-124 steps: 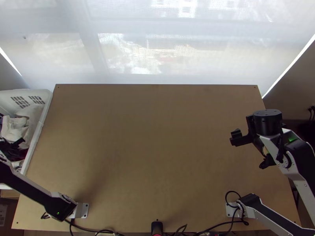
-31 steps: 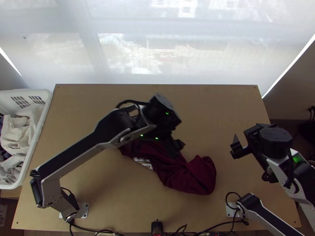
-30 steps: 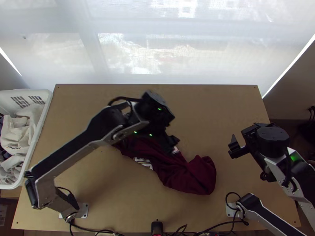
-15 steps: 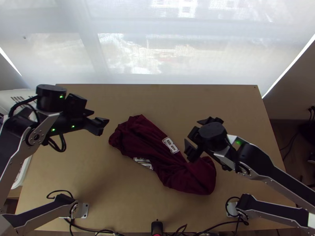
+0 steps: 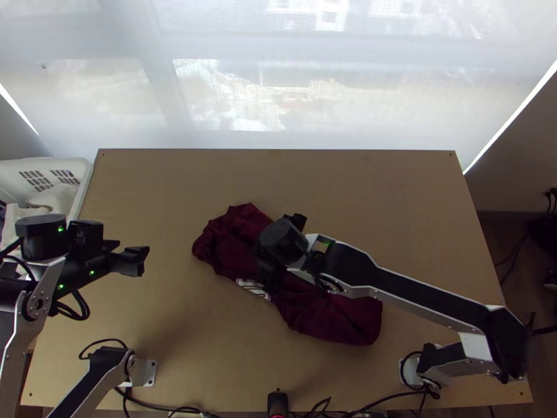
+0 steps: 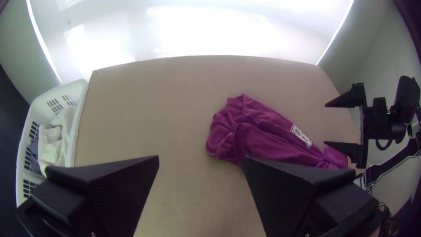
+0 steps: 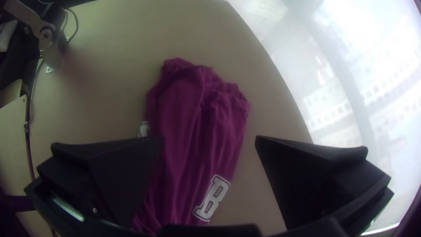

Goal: Fold the t-shirt

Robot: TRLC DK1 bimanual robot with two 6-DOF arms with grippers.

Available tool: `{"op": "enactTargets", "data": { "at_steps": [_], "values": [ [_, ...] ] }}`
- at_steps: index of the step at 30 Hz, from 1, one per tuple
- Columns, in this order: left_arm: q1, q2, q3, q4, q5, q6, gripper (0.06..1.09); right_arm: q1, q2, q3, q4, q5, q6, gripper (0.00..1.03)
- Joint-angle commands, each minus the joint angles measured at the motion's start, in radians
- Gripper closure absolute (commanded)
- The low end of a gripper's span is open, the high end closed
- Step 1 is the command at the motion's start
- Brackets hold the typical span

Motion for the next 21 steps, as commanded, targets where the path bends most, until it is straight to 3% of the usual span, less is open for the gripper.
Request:
{"op": "enactTargets", "data": {
  "at_steps": [1, 21],
  "values": [
    [0.039, -0.086, -0.128, 0.007, 0.001, -0.01, 0.16, 0.054, 0.186, 0.107, 0.035, -0.027, 0.006, 0.07],
    [0.047, -0.136, -0.278, 0.041, 0.002, -0.004, 0.16, 0.07, 0.486, 0.254, 0.106, -0.039, 0.023, 0.12]
  ]
}}
